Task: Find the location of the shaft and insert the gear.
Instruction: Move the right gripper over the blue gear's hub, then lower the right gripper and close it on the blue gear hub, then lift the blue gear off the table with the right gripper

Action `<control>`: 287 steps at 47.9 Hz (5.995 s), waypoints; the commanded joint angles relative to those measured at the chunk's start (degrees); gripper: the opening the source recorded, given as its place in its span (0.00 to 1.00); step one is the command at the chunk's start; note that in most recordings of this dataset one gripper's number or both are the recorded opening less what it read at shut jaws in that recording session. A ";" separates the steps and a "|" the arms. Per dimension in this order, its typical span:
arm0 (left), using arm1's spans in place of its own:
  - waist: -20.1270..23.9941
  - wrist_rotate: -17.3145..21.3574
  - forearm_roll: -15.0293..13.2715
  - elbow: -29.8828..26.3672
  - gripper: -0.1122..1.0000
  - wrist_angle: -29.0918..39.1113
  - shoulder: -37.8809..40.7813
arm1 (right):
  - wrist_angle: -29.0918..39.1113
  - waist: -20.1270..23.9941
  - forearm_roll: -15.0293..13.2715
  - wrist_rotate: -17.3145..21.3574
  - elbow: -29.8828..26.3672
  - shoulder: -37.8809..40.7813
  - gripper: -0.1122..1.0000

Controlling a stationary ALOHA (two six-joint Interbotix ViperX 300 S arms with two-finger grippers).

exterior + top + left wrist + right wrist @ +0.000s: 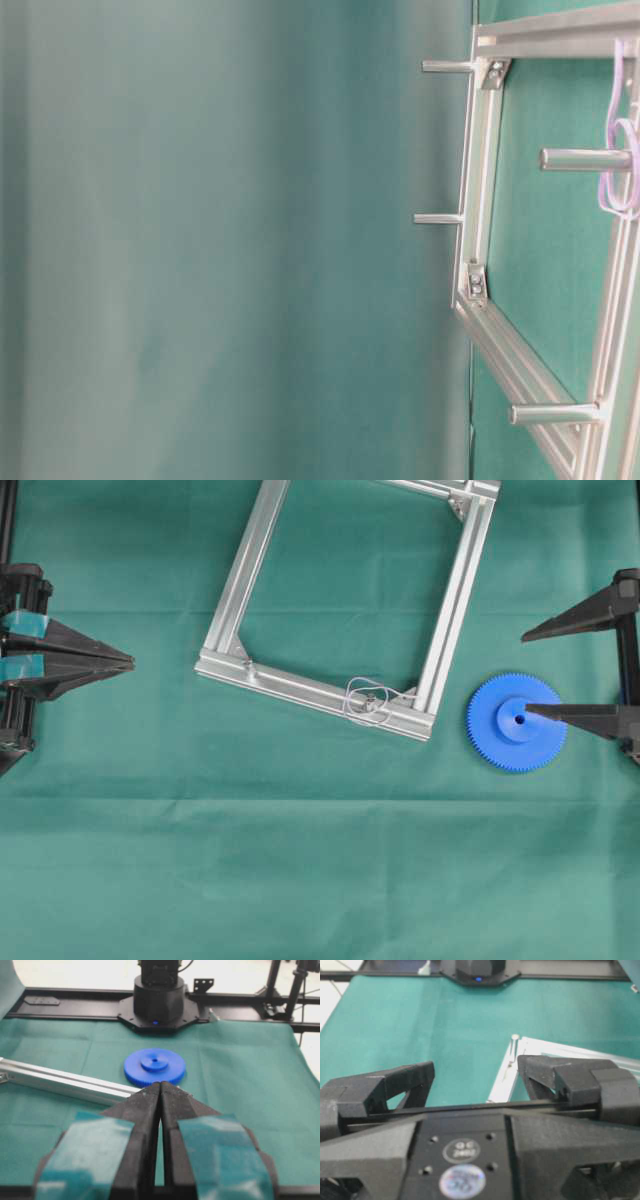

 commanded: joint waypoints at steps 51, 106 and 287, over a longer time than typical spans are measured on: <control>0.09 0.09 -0.18 -0.97 0.10 -0.18 0.79 | 41.57 0.09 -0.70 15.03 -4.31 9.40 0.93; 0.09 0.00 -0.18 -0.53 0.10 -0.09 0.88 | 22.94 1.49 -0.79 15.29 -0.26 31.03 0.93; 0.09 -0.09 -0.35 0.00 0.10 -0.09 0.79 | 40.25 0.18 -3.96 15.38 -10.72 24.43 0.72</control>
